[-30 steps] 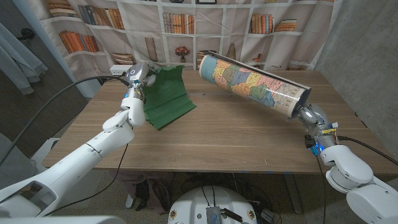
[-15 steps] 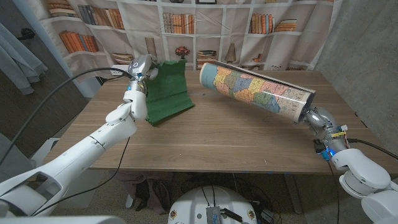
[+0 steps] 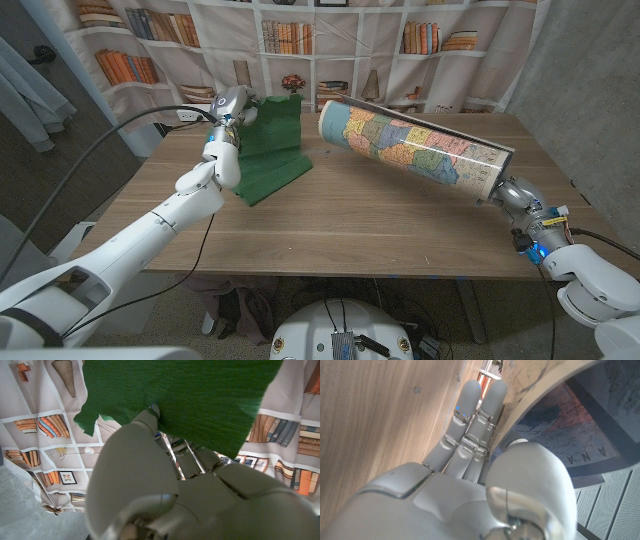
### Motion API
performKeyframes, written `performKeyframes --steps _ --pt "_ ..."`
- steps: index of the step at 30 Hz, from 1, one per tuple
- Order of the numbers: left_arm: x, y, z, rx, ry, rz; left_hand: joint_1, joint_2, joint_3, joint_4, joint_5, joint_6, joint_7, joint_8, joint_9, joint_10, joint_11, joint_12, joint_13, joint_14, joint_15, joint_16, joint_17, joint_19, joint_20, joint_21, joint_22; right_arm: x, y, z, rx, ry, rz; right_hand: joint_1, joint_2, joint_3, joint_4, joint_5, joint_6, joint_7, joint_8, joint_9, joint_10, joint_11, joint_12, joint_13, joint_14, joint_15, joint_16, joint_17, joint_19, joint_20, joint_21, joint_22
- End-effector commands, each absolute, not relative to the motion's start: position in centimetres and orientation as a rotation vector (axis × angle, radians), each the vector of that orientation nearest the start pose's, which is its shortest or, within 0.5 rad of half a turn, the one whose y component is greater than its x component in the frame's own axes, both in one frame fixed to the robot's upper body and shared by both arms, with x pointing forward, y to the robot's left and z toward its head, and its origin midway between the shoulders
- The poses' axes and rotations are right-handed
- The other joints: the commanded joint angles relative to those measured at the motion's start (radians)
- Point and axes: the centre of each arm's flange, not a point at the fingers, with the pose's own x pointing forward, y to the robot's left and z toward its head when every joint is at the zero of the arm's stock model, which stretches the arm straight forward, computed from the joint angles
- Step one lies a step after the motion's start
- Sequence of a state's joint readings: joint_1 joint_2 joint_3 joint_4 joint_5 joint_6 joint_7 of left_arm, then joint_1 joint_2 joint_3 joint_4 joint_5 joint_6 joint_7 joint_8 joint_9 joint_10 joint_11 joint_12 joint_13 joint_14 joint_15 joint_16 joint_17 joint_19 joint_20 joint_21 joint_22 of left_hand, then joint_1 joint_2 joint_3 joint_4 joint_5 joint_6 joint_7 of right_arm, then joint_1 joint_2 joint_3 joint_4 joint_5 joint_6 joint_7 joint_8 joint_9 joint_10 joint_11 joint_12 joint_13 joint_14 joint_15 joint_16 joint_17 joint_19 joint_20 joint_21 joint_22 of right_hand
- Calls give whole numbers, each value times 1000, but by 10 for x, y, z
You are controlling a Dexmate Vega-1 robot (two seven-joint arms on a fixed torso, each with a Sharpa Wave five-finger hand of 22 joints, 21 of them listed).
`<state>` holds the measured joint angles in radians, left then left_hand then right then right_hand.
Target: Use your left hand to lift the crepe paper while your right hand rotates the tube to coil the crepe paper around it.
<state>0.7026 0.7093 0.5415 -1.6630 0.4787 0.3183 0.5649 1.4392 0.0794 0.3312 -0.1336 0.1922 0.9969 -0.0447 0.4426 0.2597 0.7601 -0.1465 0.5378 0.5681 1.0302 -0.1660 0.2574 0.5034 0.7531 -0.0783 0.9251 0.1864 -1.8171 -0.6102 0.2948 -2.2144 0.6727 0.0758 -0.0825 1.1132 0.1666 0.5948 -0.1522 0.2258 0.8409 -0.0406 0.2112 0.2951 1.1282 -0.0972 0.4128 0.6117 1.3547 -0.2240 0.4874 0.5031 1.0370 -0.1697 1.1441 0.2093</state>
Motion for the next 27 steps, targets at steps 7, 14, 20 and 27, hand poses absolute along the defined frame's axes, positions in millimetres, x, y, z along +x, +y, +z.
performKeyframes --steps 7,14,20,27 --pt "593 282 114 1098 -879 631 0 0 -4 4 4 7 -5 -1 3 0 -3 -7 3 -4 -63 -1 8 -10 -124 17 0 419 -346 -89 -18 -449 238 18 5 14 -8 3 7 0 5 6 10 -4 -5 4 1 -7 -3 3 -7 -57 6 -1" --pt "588 283 121 1094 -895 629 2 0 -4 2 4 10 -4 -2 2 3 -3 -9 3 -4 -64 -2 11 -14 -125 22 0 422 -341 -89 -42 -431 274 19 5 15 -9 3 8 1 5 7 11 -3 -7 4 1 -7 -3 4 -8 -57 9 -1" --pt "587 283 119 1094 -898 618 3 0 -5 2 4 14 -3 -2 1 6 -4 -11 3 -5 -63 -4 13 -17 -125 25 0 426 -339 -92 -48 -414 282 19 5 15 -9 3 8 1 4 8 10 -4 -8 6 0 -7 -5 4 -10 -57 11 -2" --pt "591 278 124 1099 -909 595 2 1 -5 3 4 10 -1 -3 3 6 -2 -12 6 -4 -63 -4 18 -21 -124 31 0 429 -335 -90 -56 -404 303 20 5 15 -9 2 8 -1 3 7 12 -3 -9 7 0 -7 -5 4 -11 -57 14 -2"
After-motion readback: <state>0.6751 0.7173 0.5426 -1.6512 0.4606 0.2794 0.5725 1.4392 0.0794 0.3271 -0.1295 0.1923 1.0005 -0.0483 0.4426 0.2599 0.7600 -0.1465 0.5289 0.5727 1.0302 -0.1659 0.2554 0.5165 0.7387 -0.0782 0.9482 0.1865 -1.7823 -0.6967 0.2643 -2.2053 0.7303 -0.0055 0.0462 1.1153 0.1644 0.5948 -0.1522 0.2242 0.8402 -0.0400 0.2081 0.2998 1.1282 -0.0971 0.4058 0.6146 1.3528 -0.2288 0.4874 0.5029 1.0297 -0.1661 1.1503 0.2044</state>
